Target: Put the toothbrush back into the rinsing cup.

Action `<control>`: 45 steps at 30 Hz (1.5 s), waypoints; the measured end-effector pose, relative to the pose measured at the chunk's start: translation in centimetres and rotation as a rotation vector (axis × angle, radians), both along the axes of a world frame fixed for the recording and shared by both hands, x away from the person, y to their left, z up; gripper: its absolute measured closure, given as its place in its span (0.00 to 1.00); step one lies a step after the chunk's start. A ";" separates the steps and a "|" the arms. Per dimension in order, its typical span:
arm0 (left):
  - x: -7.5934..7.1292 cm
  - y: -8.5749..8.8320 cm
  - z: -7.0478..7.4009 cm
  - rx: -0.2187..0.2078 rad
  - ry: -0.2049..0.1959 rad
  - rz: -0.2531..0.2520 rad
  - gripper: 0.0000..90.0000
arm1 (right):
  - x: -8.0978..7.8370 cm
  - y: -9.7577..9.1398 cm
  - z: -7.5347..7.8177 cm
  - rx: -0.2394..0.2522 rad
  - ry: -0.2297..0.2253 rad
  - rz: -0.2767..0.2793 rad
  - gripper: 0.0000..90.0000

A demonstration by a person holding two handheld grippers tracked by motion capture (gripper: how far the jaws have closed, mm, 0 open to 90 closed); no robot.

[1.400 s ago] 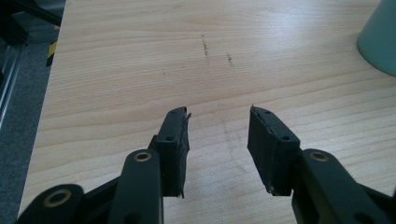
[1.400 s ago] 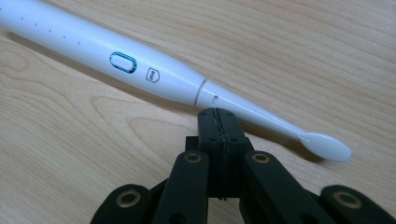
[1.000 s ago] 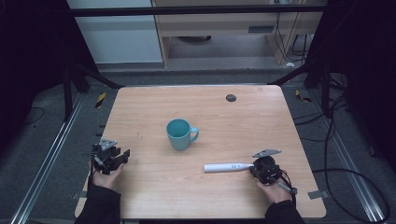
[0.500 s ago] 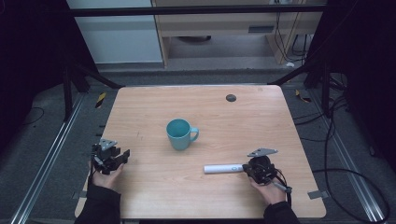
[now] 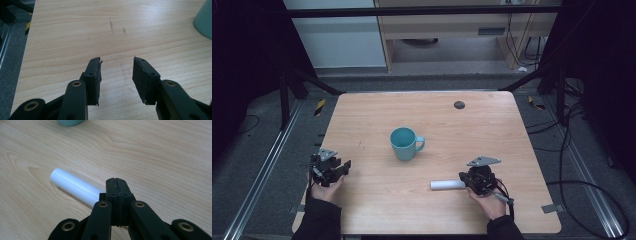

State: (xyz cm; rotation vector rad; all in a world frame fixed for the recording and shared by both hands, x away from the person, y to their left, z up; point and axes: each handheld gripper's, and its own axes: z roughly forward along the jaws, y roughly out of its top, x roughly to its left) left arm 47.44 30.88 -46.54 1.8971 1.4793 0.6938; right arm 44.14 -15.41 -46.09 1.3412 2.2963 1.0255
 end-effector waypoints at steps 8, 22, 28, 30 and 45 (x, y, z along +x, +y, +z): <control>0.0 0.1 0.0 0.001 0.002 0.002 0.64 | 0.2 0.2 -0.3 0.003 0.014 0.001 1.00; 0.1 0.2 -0.1 0.000 0.008 0.004 0.64 | 0.7 4.4 -1.4 -0.002 0.029 0.078 1.00; 0.1 0.2 -0.1 0.001 0.008 0.005 0.64 | 0.8 5.1 -1.7 -0.003 0.032 0.078 1.00; 0.1 0.3 -0.1 0.000 0.007 0.005 0.64 | 0.8 5.1 -1.8 -0.008 0.031 0.082 1.00; 0.1 0.3 -0.1 -0.003 0.004 0.004 0.64 | 0.0 4.8 -2.1 -0.018 0.058 0.101 1.00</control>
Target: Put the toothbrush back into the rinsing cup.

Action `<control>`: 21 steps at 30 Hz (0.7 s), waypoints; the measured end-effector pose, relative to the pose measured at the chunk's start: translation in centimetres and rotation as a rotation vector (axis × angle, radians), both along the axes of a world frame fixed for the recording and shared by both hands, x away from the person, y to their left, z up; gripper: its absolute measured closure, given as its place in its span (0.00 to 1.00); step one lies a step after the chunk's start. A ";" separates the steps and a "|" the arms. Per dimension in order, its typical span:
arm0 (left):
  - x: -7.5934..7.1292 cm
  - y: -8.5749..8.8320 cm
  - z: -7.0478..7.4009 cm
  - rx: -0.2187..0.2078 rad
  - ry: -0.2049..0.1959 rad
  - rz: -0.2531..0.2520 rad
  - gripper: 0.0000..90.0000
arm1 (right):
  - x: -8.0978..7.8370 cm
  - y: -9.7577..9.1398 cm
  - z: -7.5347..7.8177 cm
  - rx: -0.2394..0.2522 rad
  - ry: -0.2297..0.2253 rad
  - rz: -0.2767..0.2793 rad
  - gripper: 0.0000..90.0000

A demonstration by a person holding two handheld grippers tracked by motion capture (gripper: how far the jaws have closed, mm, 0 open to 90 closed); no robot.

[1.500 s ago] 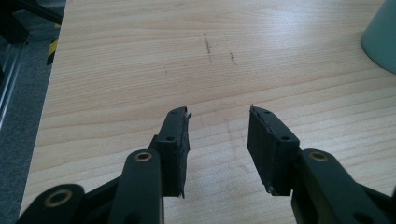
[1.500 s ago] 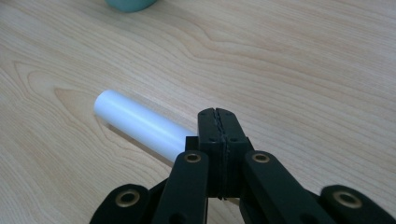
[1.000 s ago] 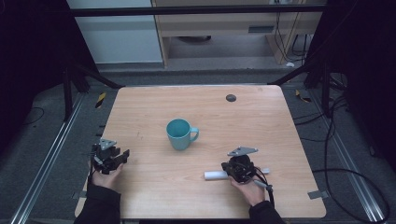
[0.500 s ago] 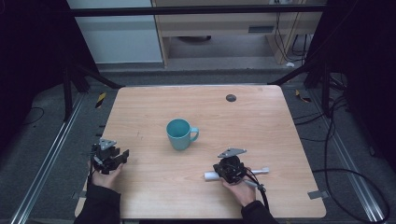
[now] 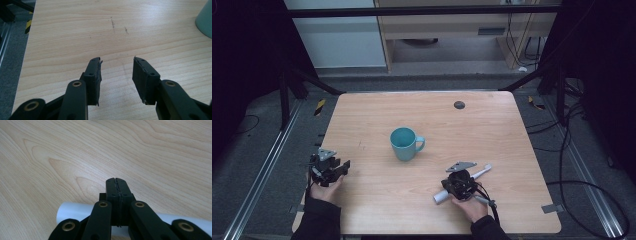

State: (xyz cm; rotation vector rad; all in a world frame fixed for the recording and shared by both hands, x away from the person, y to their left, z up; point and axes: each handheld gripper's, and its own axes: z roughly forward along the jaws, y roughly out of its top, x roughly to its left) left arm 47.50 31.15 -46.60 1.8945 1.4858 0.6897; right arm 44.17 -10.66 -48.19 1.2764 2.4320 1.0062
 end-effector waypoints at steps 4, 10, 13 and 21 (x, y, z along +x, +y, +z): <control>0.0 0.0 0.0 0.000 0.001 0.000 0.64 | -0.3 -0.3 0.0 0.001 0.004 0.000 1.00; 0.0 0.0 0.0 -0.001 0.000 -0.001 0.64 | -0.9 -1.0 0.2 0.003 0.001 -0.001 1.00; 0.0 0.0 0.0 -0.001 0.000 -0.001 0.64 | -1.0 -1.3 0.3 0.004 -0.004 0.001 1.00; 0.0 0.0 0.0 -0.003 0.000 -0.002 0.64 | -1.1 -2.4 0.9 0.031 -0.021 -0.009 1.00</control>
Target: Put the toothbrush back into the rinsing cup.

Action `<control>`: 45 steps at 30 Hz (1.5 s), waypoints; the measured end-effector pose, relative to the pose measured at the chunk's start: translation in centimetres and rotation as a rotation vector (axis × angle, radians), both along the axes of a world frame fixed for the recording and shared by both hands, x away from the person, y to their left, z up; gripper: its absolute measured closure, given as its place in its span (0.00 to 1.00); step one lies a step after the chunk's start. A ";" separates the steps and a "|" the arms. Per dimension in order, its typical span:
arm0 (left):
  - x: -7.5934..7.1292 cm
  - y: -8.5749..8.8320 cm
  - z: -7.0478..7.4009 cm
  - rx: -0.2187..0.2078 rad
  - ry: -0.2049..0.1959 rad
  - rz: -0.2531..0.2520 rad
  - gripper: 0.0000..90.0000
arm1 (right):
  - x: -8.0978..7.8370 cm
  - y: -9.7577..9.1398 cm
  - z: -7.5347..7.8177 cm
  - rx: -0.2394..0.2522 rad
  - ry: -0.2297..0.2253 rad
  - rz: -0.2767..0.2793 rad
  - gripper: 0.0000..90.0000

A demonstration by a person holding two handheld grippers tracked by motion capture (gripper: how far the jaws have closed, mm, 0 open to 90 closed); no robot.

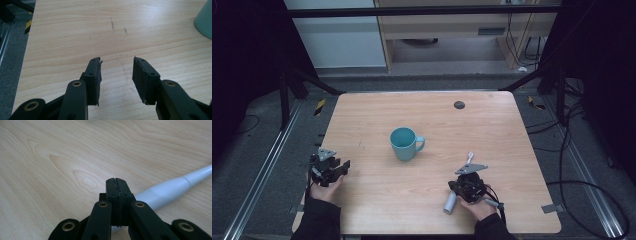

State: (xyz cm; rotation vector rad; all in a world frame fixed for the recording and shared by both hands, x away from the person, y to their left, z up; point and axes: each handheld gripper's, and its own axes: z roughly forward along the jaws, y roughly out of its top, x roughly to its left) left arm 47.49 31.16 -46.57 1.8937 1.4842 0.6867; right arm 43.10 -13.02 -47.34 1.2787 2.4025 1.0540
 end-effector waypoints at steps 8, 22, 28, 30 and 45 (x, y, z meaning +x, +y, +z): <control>0.0 0.0 0.0 0.002 0.001 -0.001 0.64 | 0.7 -3.6 1.4 0.009 -0.048 -0.118 1.00; 0.1 -0.1 -0.1 0.007 0.006 -0.002 0.64 | 3.0 -4.5 -0.5 -0.040 -0.012 -0.182 1.00; 0.1 -0.1 -0.1 0.007 0.006 -0.002 0.64 | 3.6 -4.1 -1.1 -0.053 0.002 -0.178 1.00; 0.1 -0.1 -0.1 0.007 0.006 -0.002 0.64 | 3.7 -3.9 -1.2 -0.054 0.006 -0.174 1.00; 0.1 -0.1 -0.1 0.010 0.007 -0.002 0.64 | 4.4 -2.9 -1.6 -0.068 0.005 -0.154 1.00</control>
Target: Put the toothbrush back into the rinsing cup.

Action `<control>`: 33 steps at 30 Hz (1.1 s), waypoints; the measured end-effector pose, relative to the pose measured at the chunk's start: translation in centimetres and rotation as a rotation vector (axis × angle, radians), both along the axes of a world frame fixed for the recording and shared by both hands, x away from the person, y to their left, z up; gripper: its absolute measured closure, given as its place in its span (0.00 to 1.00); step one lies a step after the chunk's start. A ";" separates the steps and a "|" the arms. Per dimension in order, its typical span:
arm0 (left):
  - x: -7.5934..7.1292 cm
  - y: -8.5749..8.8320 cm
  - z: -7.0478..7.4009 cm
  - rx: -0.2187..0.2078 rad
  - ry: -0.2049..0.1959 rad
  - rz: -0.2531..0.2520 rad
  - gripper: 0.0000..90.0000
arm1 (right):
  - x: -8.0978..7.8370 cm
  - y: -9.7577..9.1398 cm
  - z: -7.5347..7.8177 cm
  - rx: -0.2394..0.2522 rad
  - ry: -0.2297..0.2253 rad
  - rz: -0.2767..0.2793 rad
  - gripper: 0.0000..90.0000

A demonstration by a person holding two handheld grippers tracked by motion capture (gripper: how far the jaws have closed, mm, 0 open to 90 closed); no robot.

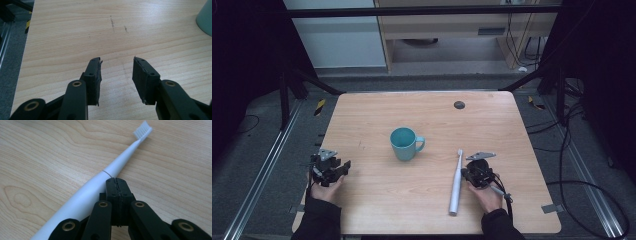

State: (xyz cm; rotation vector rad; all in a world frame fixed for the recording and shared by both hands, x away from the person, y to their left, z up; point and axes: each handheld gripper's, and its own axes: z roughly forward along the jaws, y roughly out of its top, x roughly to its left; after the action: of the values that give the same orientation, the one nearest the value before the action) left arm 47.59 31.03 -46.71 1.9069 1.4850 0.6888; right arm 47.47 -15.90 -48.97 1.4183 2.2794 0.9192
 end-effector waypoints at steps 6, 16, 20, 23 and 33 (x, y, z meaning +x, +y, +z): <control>0.0 0.0 0.0 0.000 -0.001 -0.001 0.64 | -0.2 0.0 0.4 0.012 -0.012 0.009 1.00; -0.1 0.0 0.1 -0.002 -0.003 -0.001 0.64 | -2.7 1.3 2.4 0.084 -0.052 0.121 1.00; -0.1 0.0 0.1 -0.002 -0.001 0.000 0.64 | -3.8 1.5 2.7 0.102 -0.053 0.154 1.00; -0.1 0.0 0.1 -0.002 -0.001 0.000 0.64 | -4.2 1.7 2.7 0.124 -0.038 0.169 1.00; -0.1 0.1 0.1 -0.003 -0.002 0.002 0.64 | -5.0 2.7 1.6 0.102 -0.003 0.228 1.00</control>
State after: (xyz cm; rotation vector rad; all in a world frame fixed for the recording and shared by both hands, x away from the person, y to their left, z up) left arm 47.50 31.13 -46.61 1.9027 1.4861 0.6889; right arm 42.46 -13.19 -47.36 1.2107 2.4613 1.1186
